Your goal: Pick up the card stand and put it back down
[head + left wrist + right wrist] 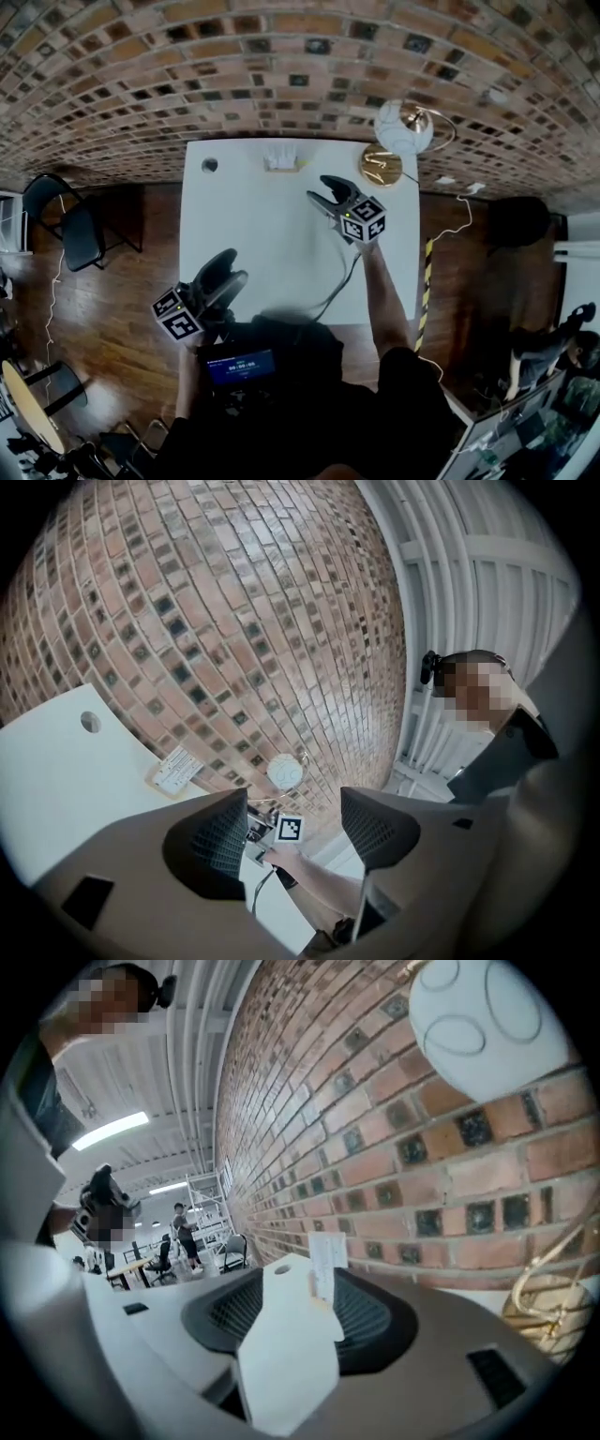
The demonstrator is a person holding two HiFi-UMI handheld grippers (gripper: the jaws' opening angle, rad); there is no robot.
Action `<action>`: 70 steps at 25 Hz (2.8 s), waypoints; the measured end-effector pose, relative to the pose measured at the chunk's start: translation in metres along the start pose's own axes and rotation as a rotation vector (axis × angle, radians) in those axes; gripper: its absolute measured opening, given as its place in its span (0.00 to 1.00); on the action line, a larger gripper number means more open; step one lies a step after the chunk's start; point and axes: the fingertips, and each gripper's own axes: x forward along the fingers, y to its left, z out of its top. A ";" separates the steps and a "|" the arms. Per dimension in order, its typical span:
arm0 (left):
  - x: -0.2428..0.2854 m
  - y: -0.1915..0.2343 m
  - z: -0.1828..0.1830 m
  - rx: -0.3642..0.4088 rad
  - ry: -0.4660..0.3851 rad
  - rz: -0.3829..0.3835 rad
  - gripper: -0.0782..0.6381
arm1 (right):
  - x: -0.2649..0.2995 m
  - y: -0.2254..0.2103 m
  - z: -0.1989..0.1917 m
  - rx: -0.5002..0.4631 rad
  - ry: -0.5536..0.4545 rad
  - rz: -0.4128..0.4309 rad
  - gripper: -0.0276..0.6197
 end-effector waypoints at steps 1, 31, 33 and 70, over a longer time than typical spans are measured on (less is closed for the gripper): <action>-0.004 0.004 0.001 -0.004 0.001 0.012 0.52 | 0.016 -0.009 -0.002 -0.024 0.016 -0.005 0.44; -0.056 0.045 0.012 -0.059 -0.024 0.164 0.52 | 0.183 -0.046 -0.084 -0.479 0.360 0.173 0.28; -0.053 0.042 0.013 -0.053 -0.020 0.158 0.52 | 0.178 -0.041 -0.083 -0.465 0.344 0.182 0.28; 0.038 -0.038 -0.019 0.072 0.073 -0.069 0.52 | -0.035 0.119 0.156 -0.385 0.045 0.392 0.27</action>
